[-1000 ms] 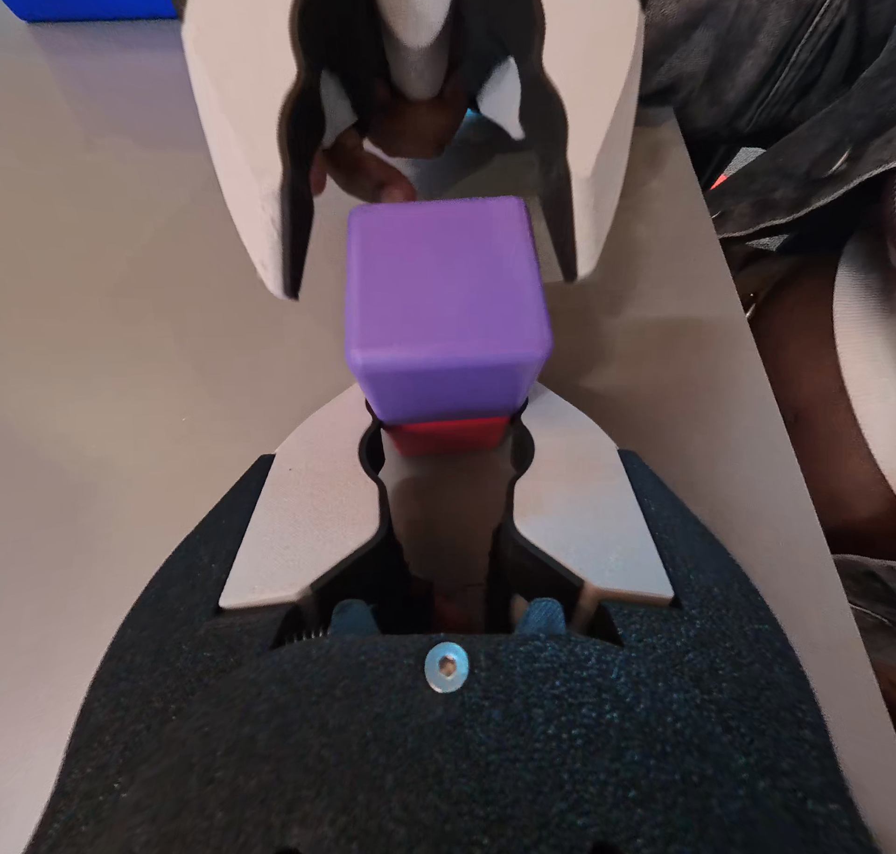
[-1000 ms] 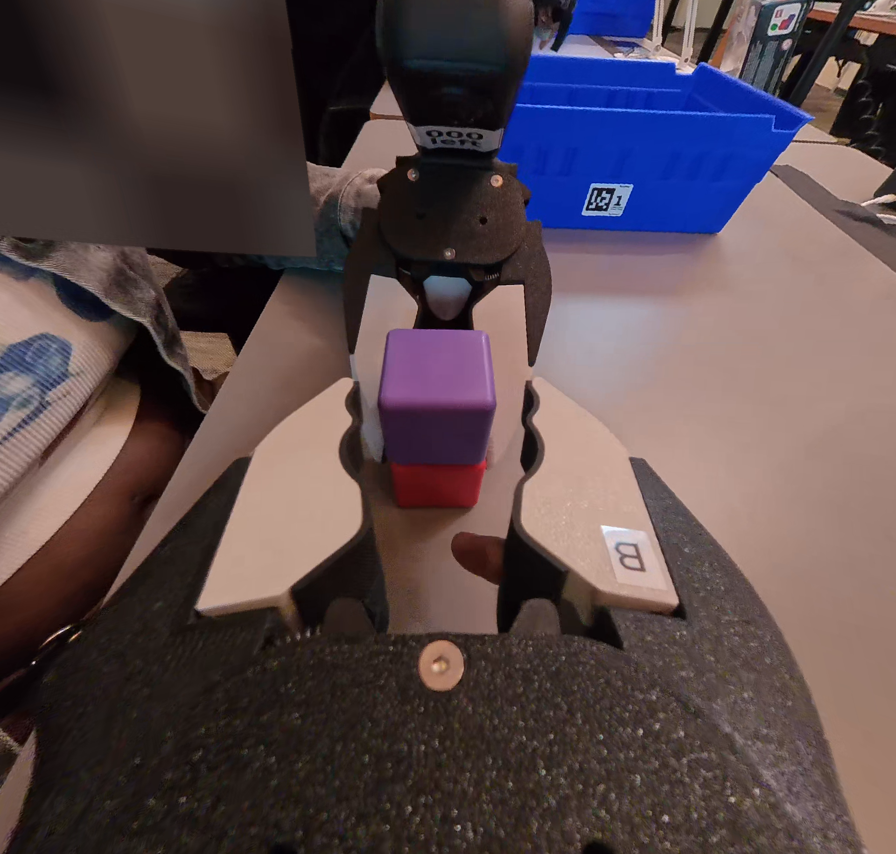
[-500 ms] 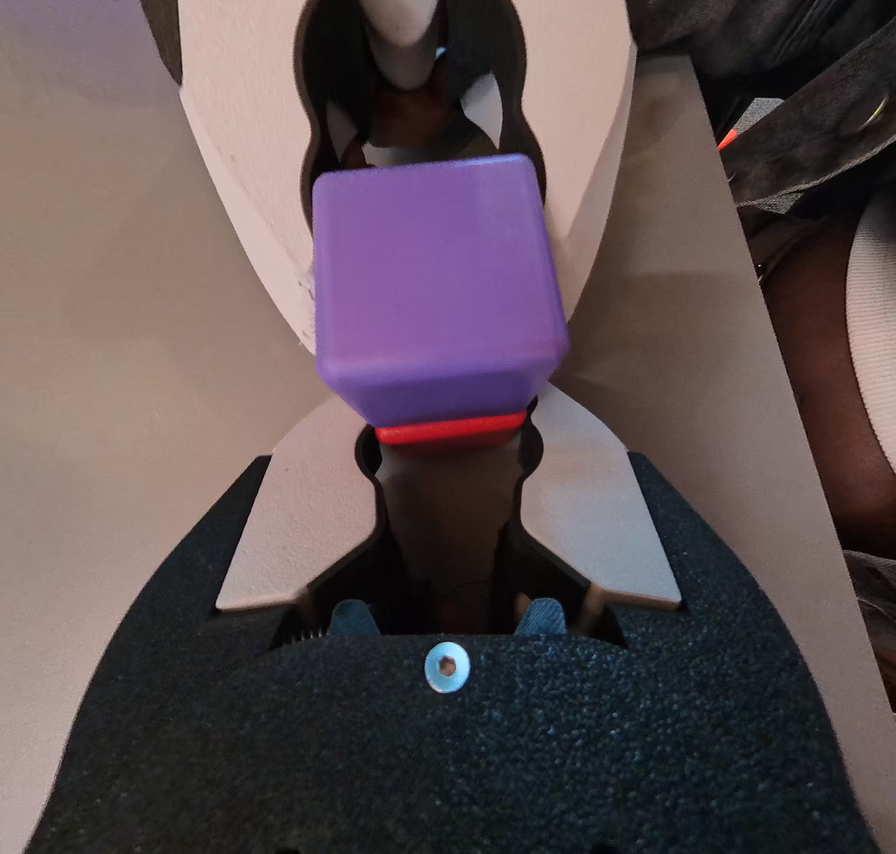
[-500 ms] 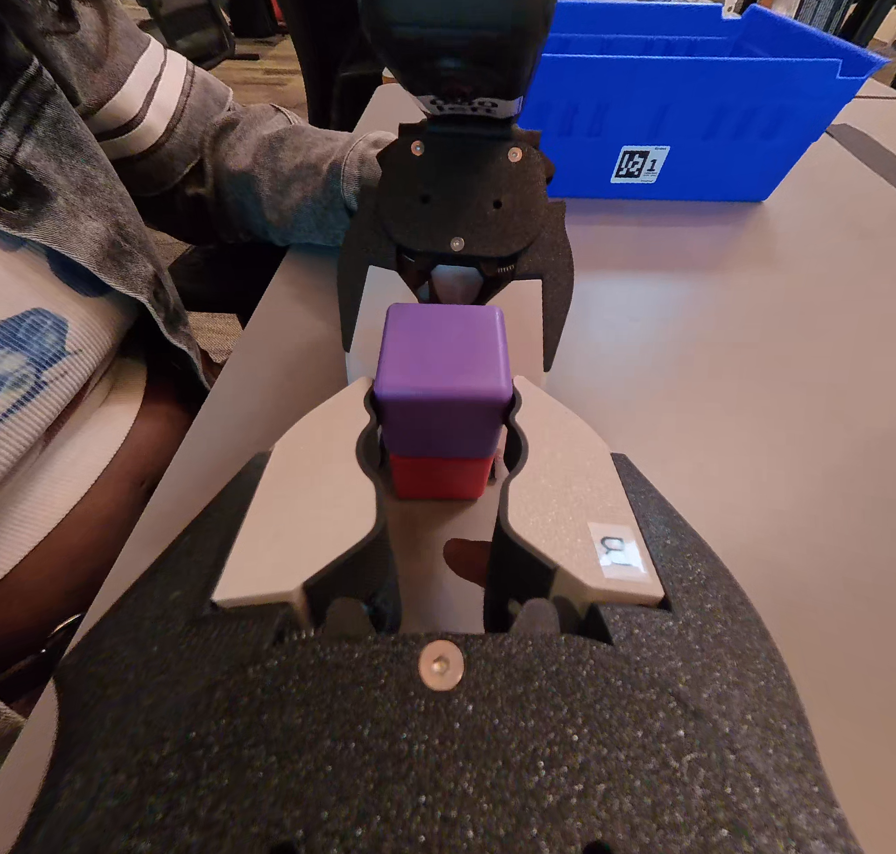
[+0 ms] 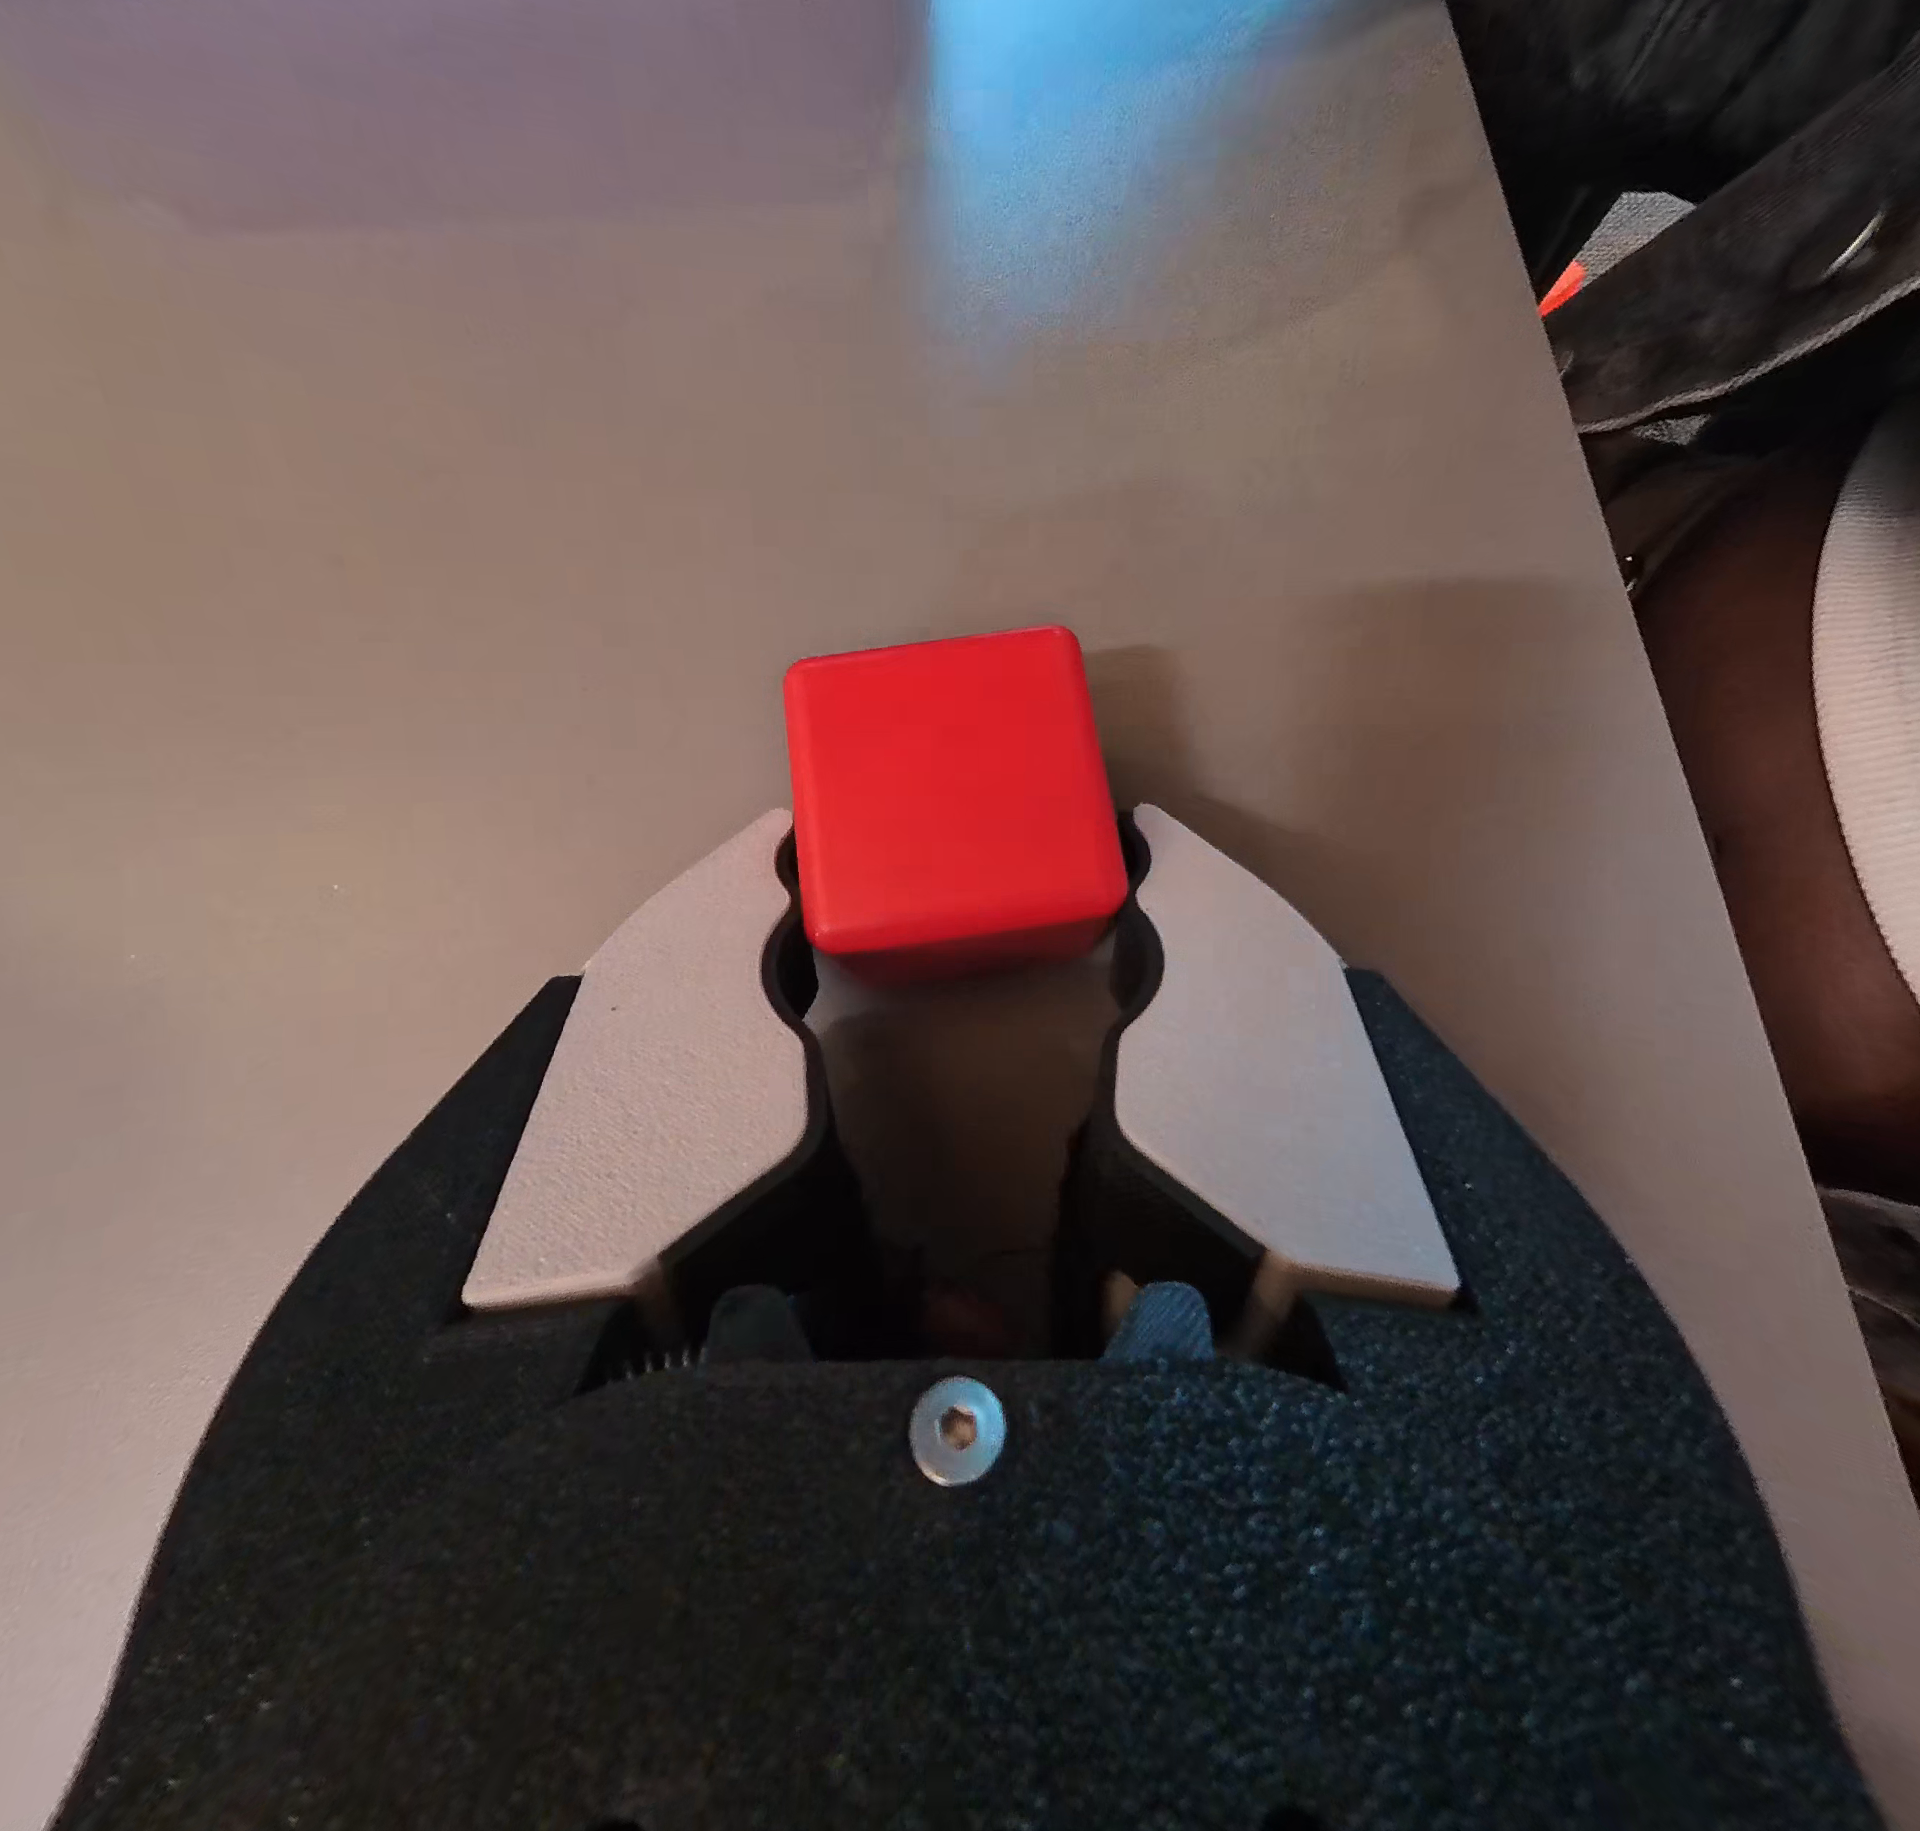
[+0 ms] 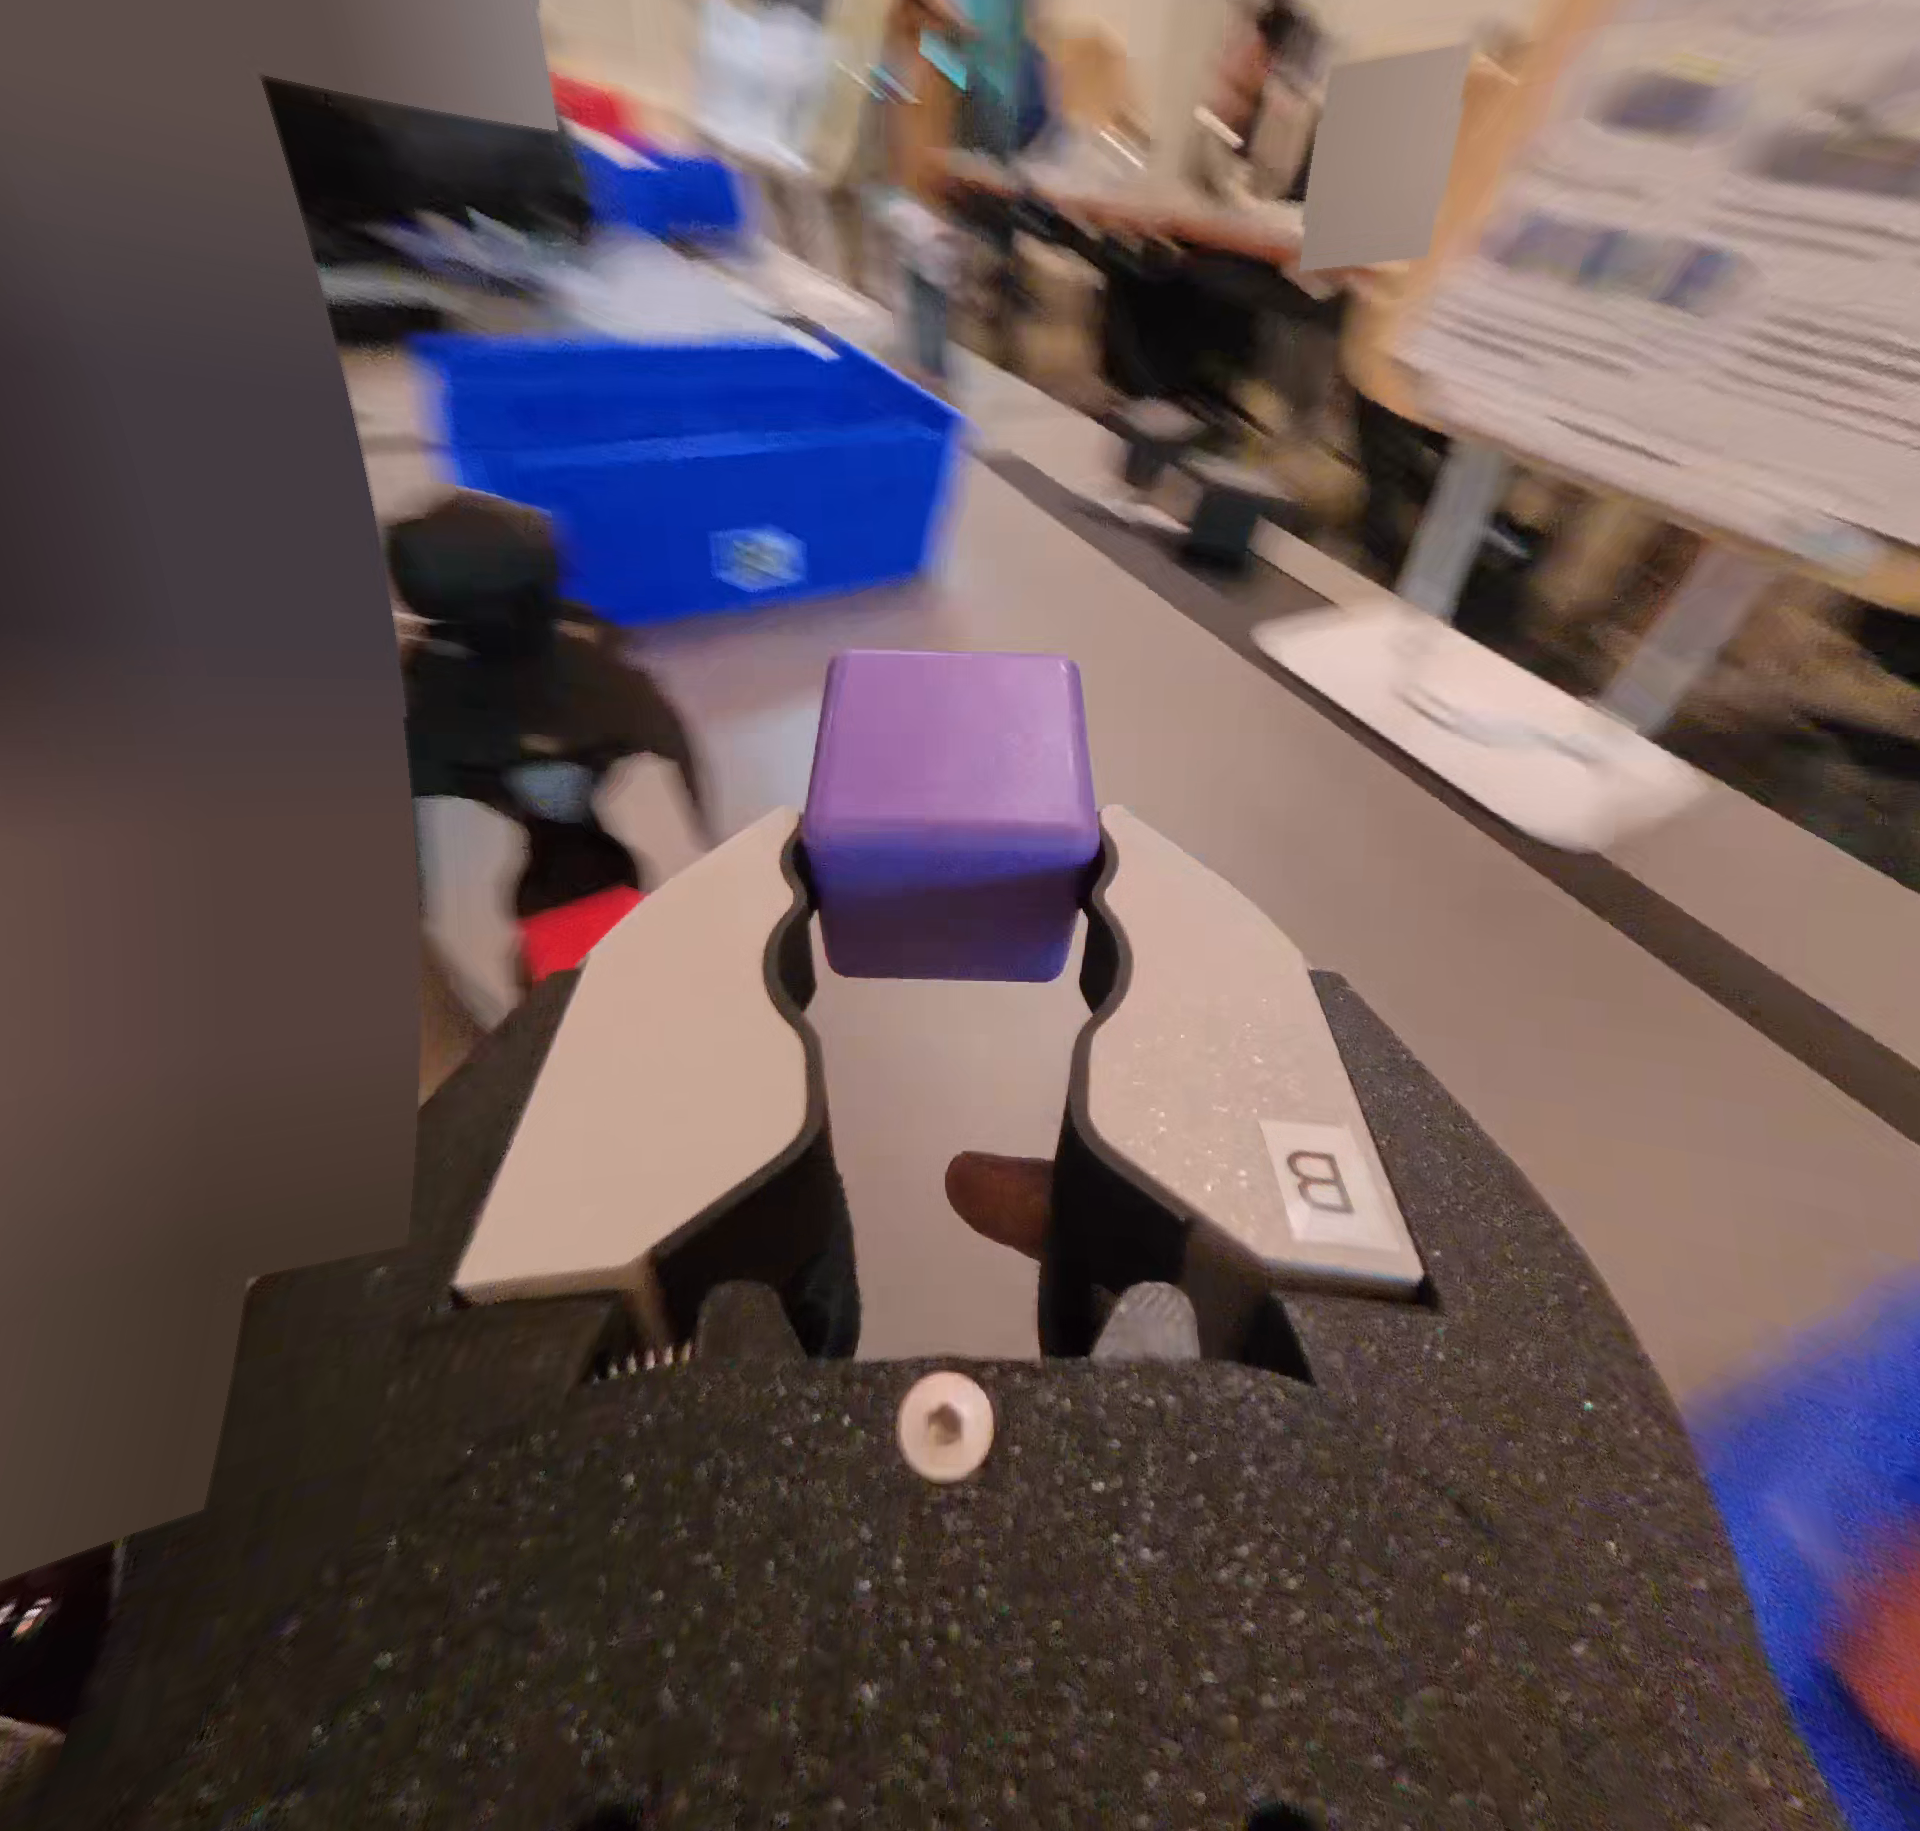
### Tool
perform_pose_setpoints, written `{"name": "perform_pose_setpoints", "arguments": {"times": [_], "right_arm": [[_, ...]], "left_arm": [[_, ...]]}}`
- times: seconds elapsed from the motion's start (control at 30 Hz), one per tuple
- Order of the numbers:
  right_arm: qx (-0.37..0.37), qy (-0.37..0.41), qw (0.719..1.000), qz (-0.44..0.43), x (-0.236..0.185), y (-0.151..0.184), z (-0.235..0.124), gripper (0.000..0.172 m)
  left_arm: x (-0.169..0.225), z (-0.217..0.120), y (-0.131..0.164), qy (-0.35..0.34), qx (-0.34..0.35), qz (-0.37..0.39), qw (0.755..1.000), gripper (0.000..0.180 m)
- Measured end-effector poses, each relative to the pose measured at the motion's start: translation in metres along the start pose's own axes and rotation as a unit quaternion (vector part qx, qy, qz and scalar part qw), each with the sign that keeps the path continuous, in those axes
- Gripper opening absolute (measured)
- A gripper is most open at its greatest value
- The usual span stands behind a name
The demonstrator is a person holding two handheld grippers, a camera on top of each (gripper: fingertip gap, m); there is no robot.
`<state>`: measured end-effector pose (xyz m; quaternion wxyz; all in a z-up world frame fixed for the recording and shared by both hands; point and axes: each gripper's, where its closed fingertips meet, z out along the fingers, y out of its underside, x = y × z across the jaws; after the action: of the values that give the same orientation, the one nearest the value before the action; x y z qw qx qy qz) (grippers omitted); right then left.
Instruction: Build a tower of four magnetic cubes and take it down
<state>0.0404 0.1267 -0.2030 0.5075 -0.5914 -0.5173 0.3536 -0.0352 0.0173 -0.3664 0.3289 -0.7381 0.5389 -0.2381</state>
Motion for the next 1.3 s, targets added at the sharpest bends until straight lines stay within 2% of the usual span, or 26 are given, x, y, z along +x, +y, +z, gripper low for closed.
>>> {"name": "perform_pose_setpoints", "arguments": {"times": [0.03,0.07,0.13,0.2,0.33,0.4,0.53,0.83,1.23,1.3], "right_arm": [[-0.048,0.077,0.996,0.005,0.027,0.007,-0.019,0.049],[-0.096,0.154,0.983,0.012,0.054,0.018,-0.042,0.049],[-0.184,0.284,0.94,0.039,0.097,0.044,-0.093,0.049],[-0.244,0.365,0.895,0.084,0.127,0.074,-0.135,0.049],[-0.306,0.402,0.844,0.179,0.155,0.136,-0.168,0.049],[-0.332,0.392,0.833,0.207,0.158,0.16,-0.169,0.05],[-0.373,0.358,0.824,0.23,0.149,0.182,-0.163,0.05],[-0.395,0.287,0.841,0.233,0.13,0.191,-0.126,0.049],[-0.444,0.258,0.822,0.247,0.111,0.202,-0.134,0.05],[-0.426,0.278,0.826,0.242,0.117,0.193,-0.139,0.059]], "left_arm": [[0.0,0.0,0.0,0.0,0.0,0.0,1.0,0.055],[0.0,0.0,0.0,-0.001,0.0,0.0,1.0,0.055],[0.0,0.0,0.0,0.0,0.0,0.0,1.0,0.055],[0.0,0.0,0.0,0.0,0.0,0.001,1.0,0.055],[0.0,0.0,0.0,0.0,0.0,0.002,1.0,0.055],[0.0,0.0,0.0,0.002,0.0,0.002,1.0,0.055],[0.0,0.0,0.0,0.003,0.0,0.001,1.0,0.055],[0.0,0.001,0.0,0.003,0.0,0.001,1.0,0.055],[0.0,0.001,0.0,0.004,0.0,0.001,1.0,0.055],[0.0,0.001,0.0,0.004,0.0,0.0,1.0,0.055]]}}
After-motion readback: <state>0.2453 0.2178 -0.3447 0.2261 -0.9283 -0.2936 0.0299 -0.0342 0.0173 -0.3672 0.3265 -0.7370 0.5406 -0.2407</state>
